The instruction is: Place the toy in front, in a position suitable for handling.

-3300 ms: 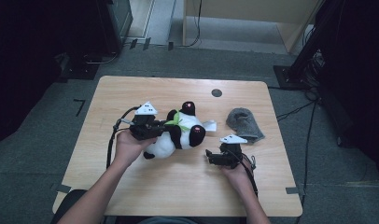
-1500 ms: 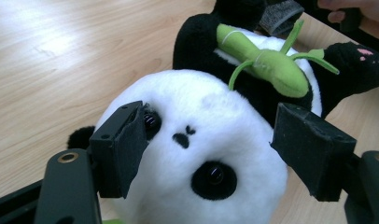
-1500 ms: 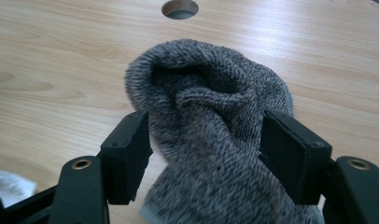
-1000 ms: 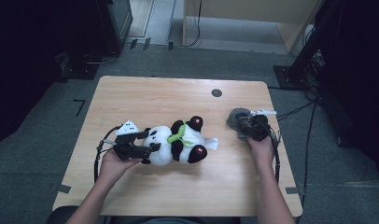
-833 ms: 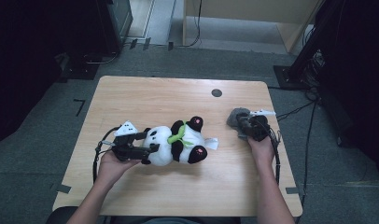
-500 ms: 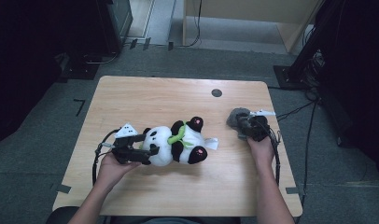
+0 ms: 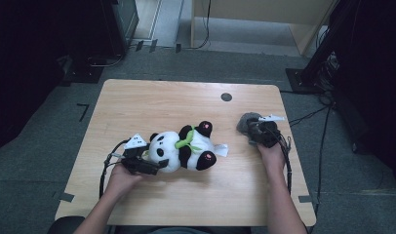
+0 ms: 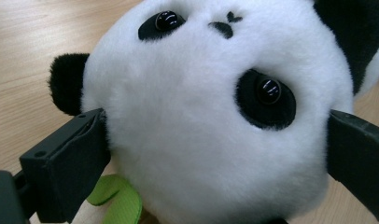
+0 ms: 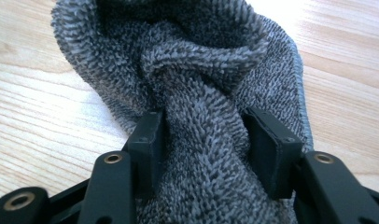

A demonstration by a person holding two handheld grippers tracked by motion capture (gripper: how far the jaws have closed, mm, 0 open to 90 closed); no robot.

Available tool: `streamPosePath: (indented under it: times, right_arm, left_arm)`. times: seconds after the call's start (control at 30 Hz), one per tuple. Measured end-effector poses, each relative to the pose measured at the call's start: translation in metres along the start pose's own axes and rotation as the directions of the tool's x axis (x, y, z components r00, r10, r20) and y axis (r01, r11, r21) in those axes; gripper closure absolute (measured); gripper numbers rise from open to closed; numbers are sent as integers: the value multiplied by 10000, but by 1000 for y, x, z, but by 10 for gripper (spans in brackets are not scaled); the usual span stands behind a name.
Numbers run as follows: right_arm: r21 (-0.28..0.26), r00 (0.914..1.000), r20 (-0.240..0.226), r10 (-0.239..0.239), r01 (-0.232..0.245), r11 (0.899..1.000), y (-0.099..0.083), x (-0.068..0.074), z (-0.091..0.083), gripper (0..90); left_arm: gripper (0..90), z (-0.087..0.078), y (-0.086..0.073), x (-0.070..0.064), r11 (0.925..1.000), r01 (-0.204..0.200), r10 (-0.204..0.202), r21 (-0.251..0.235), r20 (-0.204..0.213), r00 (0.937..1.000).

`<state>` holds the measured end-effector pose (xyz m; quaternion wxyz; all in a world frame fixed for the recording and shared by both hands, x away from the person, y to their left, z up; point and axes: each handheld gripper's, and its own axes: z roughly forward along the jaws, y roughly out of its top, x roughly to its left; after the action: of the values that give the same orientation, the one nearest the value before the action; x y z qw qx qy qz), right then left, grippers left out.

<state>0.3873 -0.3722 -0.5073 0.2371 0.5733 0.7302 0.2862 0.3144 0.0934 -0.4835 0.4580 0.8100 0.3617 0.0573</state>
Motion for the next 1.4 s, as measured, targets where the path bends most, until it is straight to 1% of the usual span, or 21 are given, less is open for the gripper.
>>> streamPosePath:
  times: [0.07, 0.1, 0.17, 0.2, 0.27, 0.33, 0.43, 0.63, 0.77, 0.87, 0.93, 1.0, 1.07, 1.2, 1.3, 1.4]
  right_arm:
    - [7, 10000, 3, 47, -47, 10000, 0, -1, -1, 540]
    - [-5, 9999, -26, 144, -144, 9999, 0, -2, -1, 557]
    - [-47, 9993, -110, 366, -367, 9993, -1, -5, -2, 610]
    - [-59, 9988, -143, 472, -473, 9989, -1, -6, -2, 643]
    - [-41, 9989, -147, 447, -448, 9990, 0, -8, -5, 713]
    - [-16, 9978, -220, 619, -619, 9981, 0, -9, -8, 741]
    - [10, 9956, -359, 866, -866, 9962, 1, -11, -11, 747]
    - [-177, 9862, -831, 1433, -1452, 9892, 5, -15, -21, 752]
    - [-421, 9815, -1103, 1566, -1620, 9859, 9, -12, -31, 752]
    - [-678, 9783, -1371, 1552, -1656, 9839, 15, -6, -40, 751]
    - [-831, 9788, -1493, 1405, -1540, 9846, 20, 1, -46, 751]
    - [-938, 9764, -1717, 1308, -1484, 9845, 24, 8, -52, 751]
    - [-1034, 9755, -1900, 1108, -1321, 9858, 29, 16, -57, 751]
    - [-1039, 9775, -2044, 530, -755, 9917, 38, 31, -64, 750]
    - [-1034, 9749, -2206, 297, -537, 9932, 46, 42, -68, 751]
    - [-1150, 9688, -2478, 85, -381, 9926, 56, 52, -75, 750]
  left_arm:
    - [0, 2, -2, 1, 9999, -41, 42, -123, 66, 10000]
    - [5, 2, -3, 1, 9998, -67, 69, -160, 110, 9999]
    - [35, 1, -3, 0, 9998, -162, 164, -146, 71, 9998]
    - [68, 0, -3, -1, 9996, -255, 255, -139, -9, 9997]
    - [91, 0, -2, -2, 9994, -332, 331, -118, -100, 9994]
    - [124, 0, 0, -4, 9990, -430, 428, -100, -201, 9989]
    - [126, 1, 3, -3, 9983, -576, 576, -29, -221, 9981]
    - [123, 1, 3, 0, 9988, -482, 481, -62, -110, 9988]
    - [111, 2, 2, 0, 9989, -437, 436, -146, -117, 9990]
    - [105, 2, 2, 1, 9989, -429, 427, -198, -92, 9990]
    - [103, 3, 1, 1, 9990, -385, 384, -240, -46, 9993]
    - [102, 3, 1, 2, 9991, -330, 329, -282, -33, 9995]
    - [101, 3, 0, 2, 9990, -318, 317, -312, -34, 9995]
    - [102, 2, 0, 1, 9989, -358, 357, -300, -41, 9994]
    - [103, 2, -1, 1, 9988, -362, 361, -339, -36, 9993]
    - [104, 3, -2, 2, 9986, -342, 342, -408, -6, 9994]
